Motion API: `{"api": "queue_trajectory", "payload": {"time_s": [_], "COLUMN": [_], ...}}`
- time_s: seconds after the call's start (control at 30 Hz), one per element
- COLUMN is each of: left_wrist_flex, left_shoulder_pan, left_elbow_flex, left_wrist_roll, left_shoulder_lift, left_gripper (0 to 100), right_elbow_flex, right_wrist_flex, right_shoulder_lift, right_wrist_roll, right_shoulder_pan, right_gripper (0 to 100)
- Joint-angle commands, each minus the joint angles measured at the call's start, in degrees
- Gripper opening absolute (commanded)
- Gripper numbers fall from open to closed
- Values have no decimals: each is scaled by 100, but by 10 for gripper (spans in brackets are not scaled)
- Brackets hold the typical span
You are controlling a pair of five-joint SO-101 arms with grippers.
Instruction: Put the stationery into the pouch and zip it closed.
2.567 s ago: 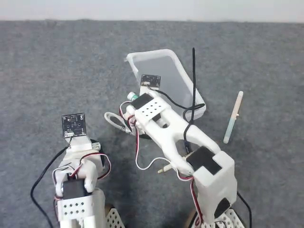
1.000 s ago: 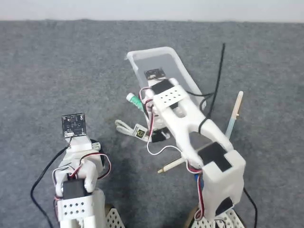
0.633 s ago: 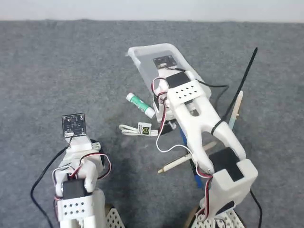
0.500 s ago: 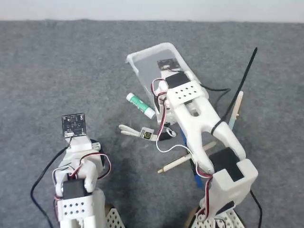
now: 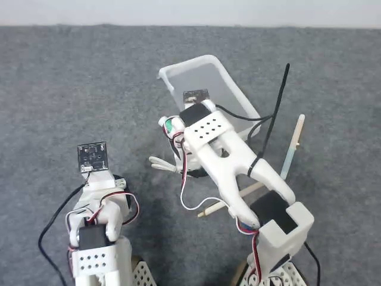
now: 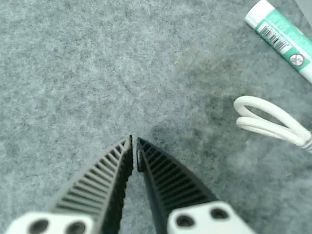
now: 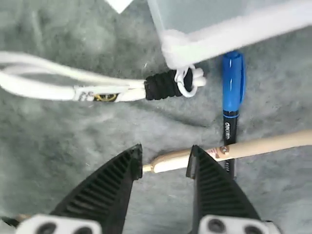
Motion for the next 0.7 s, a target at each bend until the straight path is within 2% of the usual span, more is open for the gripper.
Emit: {"api": "queue_trajectory", "payload": {"time_s": [0.0, 0.13, 0.37, 0.67], "left_wrist_flex": [-44, -44, -44, -44], "left_shoulder_pan": [-9, -9, -9, -9], "left_elbow_flex": [-66, -66, -66, -66], "left_wrist_roll": [-62, -62, -62, -62], "left_shoulder_lift": [-79, -79, -79, -79], "left_gripper": [13, 13, 13, 13], "right_elbow_flex": [-273, -273, -334, -1319], "right_wrist_flex": [-127, -136, -426, -453], "right_shoulder_lift": [-400, -400, 180, 1112], "right_wrist_roll": [-492, -800, -985, -1345], "right_shoulder_pan": [110, 136, 127, 295], "right_gripper": [199, 272, 274, 274]}}
